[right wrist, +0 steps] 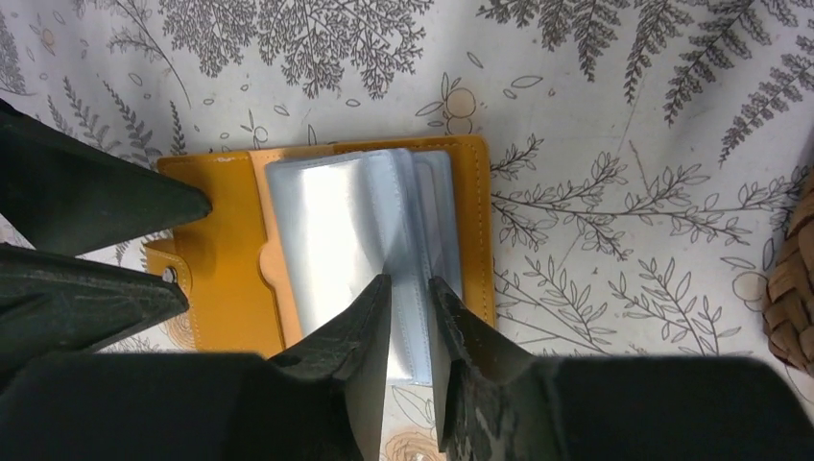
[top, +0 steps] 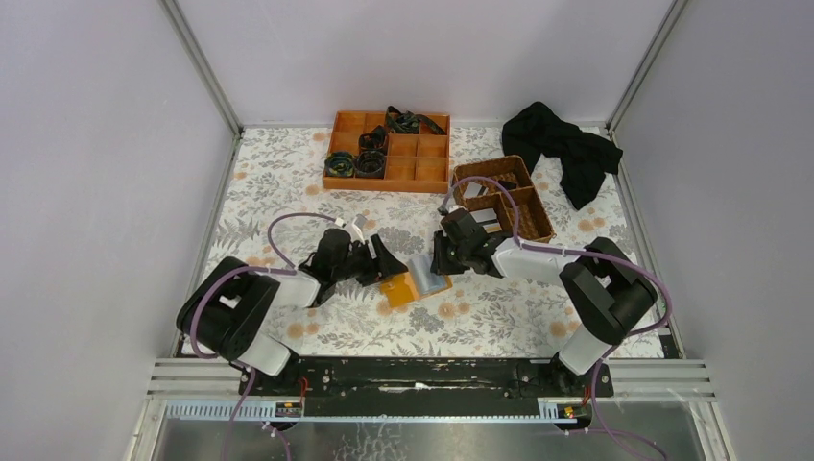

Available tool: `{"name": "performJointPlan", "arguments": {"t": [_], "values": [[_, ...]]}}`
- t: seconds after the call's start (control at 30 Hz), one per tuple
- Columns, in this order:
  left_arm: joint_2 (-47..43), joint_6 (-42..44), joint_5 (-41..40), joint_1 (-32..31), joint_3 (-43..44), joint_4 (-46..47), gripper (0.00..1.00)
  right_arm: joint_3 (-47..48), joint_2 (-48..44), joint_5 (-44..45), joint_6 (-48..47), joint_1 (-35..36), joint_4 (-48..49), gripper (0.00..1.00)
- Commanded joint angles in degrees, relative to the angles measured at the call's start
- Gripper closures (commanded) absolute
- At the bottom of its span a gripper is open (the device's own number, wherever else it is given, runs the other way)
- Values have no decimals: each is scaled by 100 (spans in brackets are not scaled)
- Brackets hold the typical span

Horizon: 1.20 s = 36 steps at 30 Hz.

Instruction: Take the credit cards out of the card holder

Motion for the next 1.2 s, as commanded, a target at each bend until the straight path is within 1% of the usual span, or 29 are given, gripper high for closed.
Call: {"name": "performJointPlan", "arguments": {"t": [0.0, 0.07, 0.13, 0.67, 0.87, 1.17], "values": [[348, 91, -9, -20, -4, -155, 28, -57, 252, -246, 65, -52, 284, 69], [447, 78, 17, -20, 9, -97, 28, -104, 309, -501, 88, -49, 465, 60], [531, 53, 46, -20, 23, -37, 28, -129, 353, -676, 147, -49, 609, 60], [552, -31, 0, -24, -34, 189, 29, -409, 115, -1651, 547, 89, 1381, 66], [398, 27, -50, -20, -60, 98, 28, -391, 35, -1665, 619, 232, 1502, 66], [416, 30, -49, -20, -95, 141, 28, -334, -189, -1799, 628, 256, 1643, 66]]}}
